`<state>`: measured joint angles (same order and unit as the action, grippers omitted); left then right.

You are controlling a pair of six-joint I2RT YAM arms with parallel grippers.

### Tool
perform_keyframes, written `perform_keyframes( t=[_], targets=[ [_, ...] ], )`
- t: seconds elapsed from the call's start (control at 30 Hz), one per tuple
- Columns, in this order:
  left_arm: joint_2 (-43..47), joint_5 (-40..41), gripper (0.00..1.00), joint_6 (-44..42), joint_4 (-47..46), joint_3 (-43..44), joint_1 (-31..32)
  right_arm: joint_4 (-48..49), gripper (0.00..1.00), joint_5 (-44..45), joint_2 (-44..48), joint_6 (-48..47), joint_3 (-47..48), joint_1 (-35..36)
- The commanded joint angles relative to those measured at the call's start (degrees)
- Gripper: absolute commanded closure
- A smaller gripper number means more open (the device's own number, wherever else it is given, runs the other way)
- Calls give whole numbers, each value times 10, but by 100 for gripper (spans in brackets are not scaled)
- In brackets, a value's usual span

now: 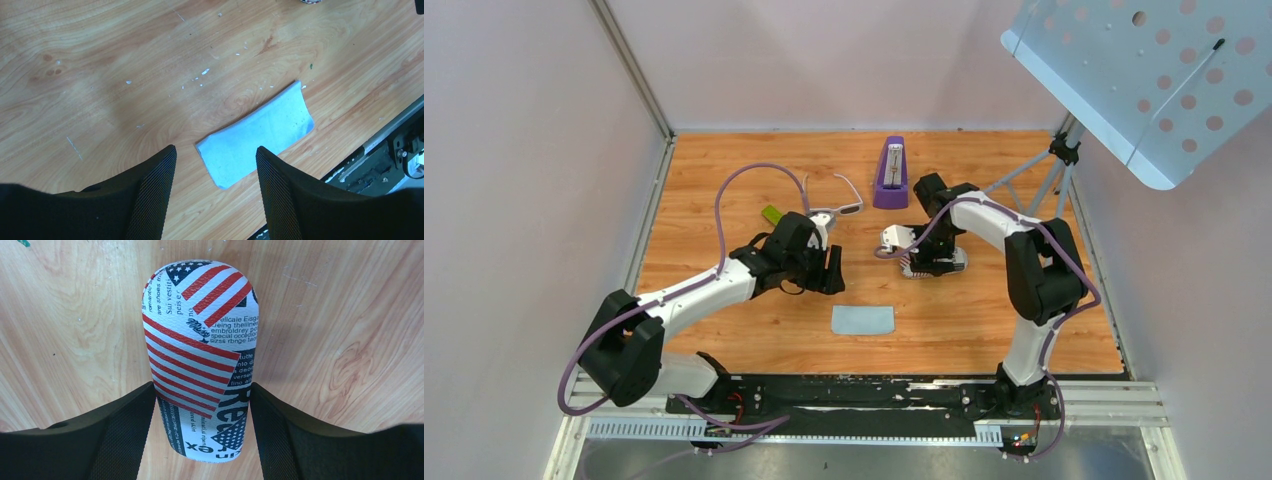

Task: Organize the sunglasses
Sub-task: Open the sunglasses case at the center of the board.

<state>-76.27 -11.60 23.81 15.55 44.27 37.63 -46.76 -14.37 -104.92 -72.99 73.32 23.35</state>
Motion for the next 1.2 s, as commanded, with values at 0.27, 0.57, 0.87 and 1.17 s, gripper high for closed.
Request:
perform_keyframes(
  t=[0.27,0.57,0.87,1.17],
  targets=[
    [9,-10,37,-6,-14,-6,-1,-32,39,4,-2,28,2,-6],
    [24,-25,37,3,-66,-15,-1,-90,60,-64,39,145,62,-9],
    [167,-23,13,90,-354,-110,12,-108,71,-381,95,411,112,-39],
    [190,-35,0,131,-447,-132,17,27,76,-575,129,621,51,-60]
  ],
)
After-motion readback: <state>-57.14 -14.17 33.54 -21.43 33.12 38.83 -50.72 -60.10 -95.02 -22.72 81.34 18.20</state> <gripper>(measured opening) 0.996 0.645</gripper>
